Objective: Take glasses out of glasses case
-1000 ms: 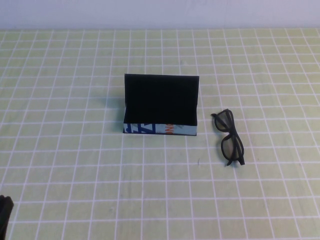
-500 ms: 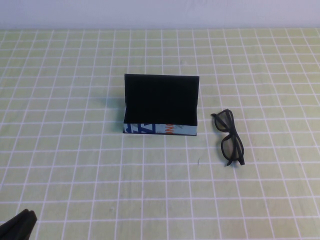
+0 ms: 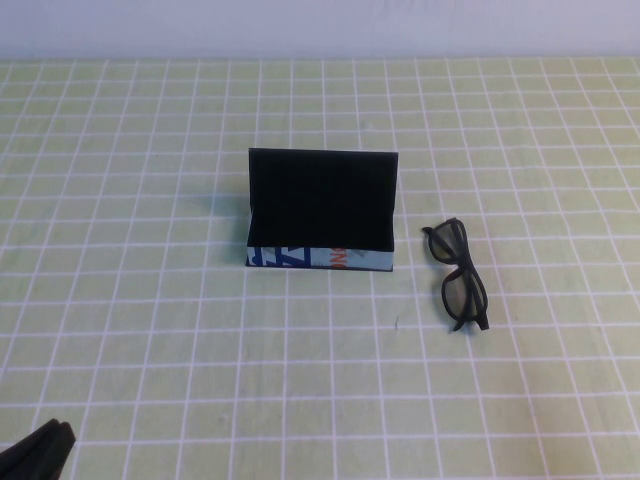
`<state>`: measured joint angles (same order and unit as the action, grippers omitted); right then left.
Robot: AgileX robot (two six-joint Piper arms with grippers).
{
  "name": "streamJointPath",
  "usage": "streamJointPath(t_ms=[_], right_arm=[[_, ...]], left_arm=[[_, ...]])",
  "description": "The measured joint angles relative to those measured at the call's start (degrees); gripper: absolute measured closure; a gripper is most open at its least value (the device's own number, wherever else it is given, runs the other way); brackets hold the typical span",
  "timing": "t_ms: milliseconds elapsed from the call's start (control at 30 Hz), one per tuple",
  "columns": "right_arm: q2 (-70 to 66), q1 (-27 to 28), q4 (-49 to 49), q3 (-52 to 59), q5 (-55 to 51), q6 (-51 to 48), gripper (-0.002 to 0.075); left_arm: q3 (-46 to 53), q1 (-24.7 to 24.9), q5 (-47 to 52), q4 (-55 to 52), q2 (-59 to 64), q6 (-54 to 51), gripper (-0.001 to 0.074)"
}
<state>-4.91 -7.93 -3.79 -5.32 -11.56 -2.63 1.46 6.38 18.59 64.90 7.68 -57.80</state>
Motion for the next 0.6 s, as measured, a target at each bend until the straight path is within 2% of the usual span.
streamJointPath(t_ms=[100,167,433,600], right_arm=[[3.2,5.2,-0.2,2.6,0.8,0.3,0.0742],[4.9,6.8,-1.3,5.2,1.3,0.3,0.0742],[5.4,7.2,-5.0,6.9,-5.7,0.5,0.0742],[5.4,7.2,-5.3,6.9,-6.5,0.5,0.0742]], left_arm=[[0.0,0.0,0.2,0.0,0.0,0.0,0.0739],[0.0,0.0,0.2,0.0,0.0,0.0,0.0739],[0.0,0.0,0.2,0.0,0.0,0.0,0.0739],[0.0,0.0,0.2,0.0,0.0,0.0,0.0739]])
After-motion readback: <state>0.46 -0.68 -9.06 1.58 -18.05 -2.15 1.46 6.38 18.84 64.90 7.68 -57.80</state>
